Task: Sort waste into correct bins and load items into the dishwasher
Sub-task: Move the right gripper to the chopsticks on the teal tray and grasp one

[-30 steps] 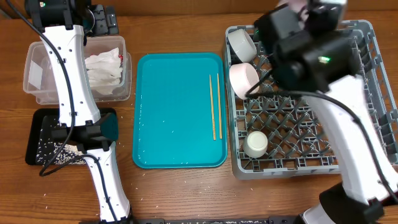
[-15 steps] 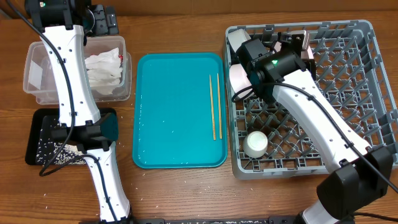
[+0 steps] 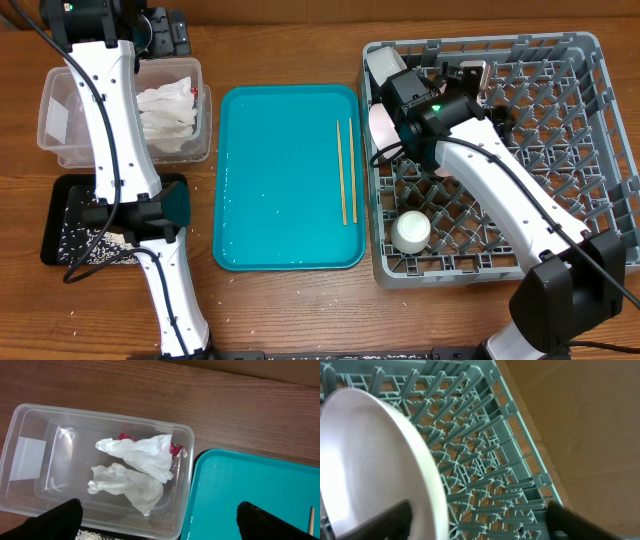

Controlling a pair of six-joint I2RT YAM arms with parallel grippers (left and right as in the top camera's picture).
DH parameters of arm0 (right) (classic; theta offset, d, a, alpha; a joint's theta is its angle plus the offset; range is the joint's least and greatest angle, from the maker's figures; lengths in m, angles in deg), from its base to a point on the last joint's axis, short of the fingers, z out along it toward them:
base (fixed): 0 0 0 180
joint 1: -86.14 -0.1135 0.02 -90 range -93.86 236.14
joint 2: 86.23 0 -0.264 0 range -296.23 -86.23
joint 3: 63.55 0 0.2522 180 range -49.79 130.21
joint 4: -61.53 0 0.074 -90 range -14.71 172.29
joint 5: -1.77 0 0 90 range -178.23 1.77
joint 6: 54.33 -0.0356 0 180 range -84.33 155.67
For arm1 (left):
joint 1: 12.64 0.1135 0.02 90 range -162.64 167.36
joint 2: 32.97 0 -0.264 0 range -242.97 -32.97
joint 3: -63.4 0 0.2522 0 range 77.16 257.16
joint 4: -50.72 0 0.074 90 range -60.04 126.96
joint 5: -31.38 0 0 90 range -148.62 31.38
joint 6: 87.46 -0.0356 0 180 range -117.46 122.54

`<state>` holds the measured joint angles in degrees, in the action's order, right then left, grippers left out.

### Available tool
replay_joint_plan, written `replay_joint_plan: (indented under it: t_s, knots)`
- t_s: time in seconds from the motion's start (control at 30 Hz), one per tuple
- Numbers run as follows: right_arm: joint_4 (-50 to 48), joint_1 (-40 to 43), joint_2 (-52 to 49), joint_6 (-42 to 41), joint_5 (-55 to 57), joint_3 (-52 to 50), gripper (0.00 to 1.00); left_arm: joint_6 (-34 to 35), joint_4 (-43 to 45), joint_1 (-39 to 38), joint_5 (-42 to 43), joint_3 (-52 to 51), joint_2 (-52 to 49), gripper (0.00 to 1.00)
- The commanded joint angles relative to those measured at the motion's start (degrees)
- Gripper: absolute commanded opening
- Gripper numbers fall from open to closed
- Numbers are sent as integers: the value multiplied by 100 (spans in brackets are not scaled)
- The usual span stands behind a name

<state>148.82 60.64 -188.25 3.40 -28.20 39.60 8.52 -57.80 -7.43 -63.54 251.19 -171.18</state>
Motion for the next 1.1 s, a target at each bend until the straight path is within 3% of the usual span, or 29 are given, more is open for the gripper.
replay_joint_plan:
  t_s: [0.0,0.13,0.27,0.33,0.43,0.73,1.07]
  knots:
    - [57,17,101,-44,-345,142,96,2,7,-46,48,120,144,100]
    - [352,17,212,404,-1075,793,98,2,7,-46,48,120,144,100]
    - [356,-46,269,1091,-2798,1792,98,2,7,-46,48,120,144,100]
    - [114,-162,269,1316,-4159,2124,82,2,9,-46,48,120,144,100]
    - [-588,-549,168,1316,-5099,2072,76,2,7,-46,48,120,144,100]
    - [-1069,-1600,-1196,951,-5040,1818,74,2,7,-46,48,120,144,100]
    - [-1069,-1596,-2538,951,-4940,1818,65,2,7,-46,48,120,144,100]
